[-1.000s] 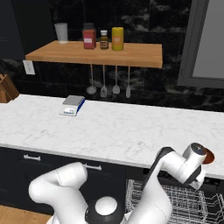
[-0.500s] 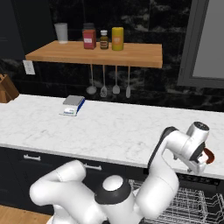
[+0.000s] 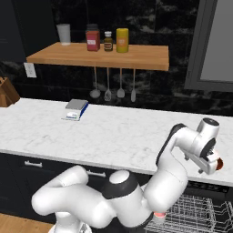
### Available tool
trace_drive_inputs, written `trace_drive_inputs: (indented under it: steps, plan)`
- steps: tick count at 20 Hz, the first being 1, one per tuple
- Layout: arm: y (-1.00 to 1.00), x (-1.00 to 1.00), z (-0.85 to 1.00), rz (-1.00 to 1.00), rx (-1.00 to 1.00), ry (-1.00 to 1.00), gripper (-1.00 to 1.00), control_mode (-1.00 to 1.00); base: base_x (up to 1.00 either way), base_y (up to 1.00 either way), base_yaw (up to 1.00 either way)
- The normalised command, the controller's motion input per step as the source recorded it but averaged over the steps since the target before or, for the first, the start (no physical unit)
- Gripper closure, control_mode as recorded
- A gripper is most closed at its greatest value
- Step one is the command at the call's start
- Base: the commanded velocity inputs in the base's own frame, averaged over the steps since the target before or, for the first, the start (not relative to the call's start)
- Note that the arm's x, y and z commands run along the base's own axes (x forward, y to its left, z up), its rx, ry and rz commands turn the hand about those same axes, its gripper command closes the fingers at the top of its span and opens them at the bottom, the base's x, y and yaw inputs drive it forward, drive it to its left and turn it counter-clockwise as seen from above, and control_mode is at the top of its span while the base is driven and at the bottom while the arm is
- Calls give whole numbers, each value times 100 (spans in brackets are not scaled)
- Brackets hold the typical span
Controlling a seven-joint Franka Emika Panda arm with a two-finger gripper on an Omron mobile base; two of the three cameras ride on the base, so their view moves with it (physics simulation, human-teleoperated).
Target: Pick up the cup and bowl from the counter, place them in the dishwasher, and close the dishwasher door.
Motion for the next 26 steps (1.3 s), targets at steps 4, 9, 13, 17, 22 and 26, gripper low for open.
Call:
trace_drive_inputs:
  steps: [4,9,13,17,22,26]
  plan:
    - [-37,0,0,-13,-7,-11,-100,-100,0,0,0]
    - [-52,0,3,-23,0,-9,-100,-100,0,0,0]
    - [-45,0,42,-28,0,-2,-100,-100,0,0,0]
    - [-3,1,31,-10,1,0,-100,-100,0,0,0]
    - [0,14,-13,0,0,0,-100,-100,0,0,0]
    - [0,24,-39,0,0,1,-100,-100,0,0,0]
